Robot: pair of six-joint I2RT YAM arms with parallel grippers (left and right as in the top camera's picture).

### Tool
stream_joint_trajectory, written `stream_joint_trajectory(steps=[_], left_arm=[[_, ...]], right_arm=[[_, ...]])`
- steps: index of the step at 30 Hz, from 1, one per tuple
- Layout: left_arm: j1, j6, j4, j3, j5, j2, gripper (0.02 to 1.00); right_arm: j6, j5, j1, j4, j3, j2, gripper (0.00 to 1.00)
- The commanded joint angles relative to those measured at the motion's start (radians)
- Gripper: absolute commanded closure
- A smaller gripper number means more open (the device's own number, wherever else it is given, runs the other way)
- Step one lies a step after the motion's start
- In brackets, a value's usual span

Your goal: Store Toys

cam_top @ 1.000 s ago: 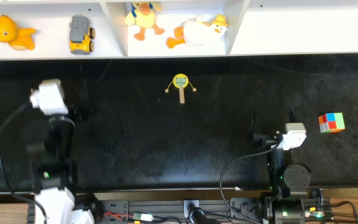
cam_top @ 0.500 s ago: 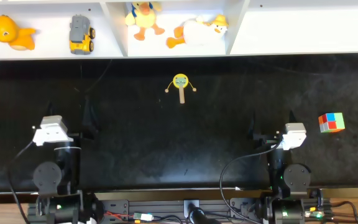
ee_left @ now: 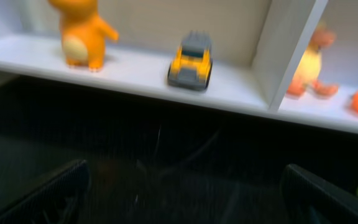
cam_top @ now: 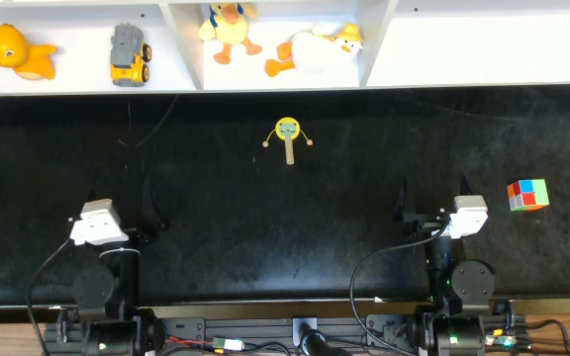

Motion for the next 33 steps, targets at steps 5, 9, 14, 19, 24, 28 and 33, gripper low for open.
stream_joint_trajectory(steps=[5,9,14,19,24,28,33], left_arm=[[-0.007,0.084,-0.024,-0.011,-0.007,-0.011,0.020],[-0.007,0.084,-0.024,-0.011,-0.007,-0.011,0.020],[-0.007,0.084,-0.024,-0.011,-0.007,-0.011,0.020],[-0.007,0.084,-0.024,-0.011,-0.007,-0.011,0.020],[-0.007,0.084,-0.024,-0.011,-0.007,-0.011,0.020],[-0.007,0.084,-0.024,-0.011,-0.007,-0.011,0.020],[-0.007,0.084,-0.024,-0.011,-0.007,-0.011,0.020]], right_arm=[[0.005,-0.003,-0.002,0.005,-0.013,-0.011,0.005],[0.005,-0.003,-0.002,0.005,-0.013,-0.011,0.007],[0.005,-0.003,-0.002,0.005,-0.013,-0.011,0.005],[0.005,-0.003,-0.002,0.005,-0.013,-0.011,0.005],[0.005,-0.003,-0.002,0.005,-0.013,-0.011,0.005],[0.005,-0.003,-0.002,0.005,-0.013,-0.011,0.005],[0.005,-0.003,-0.002,0.005,-0.013,-0.011,0.005]])
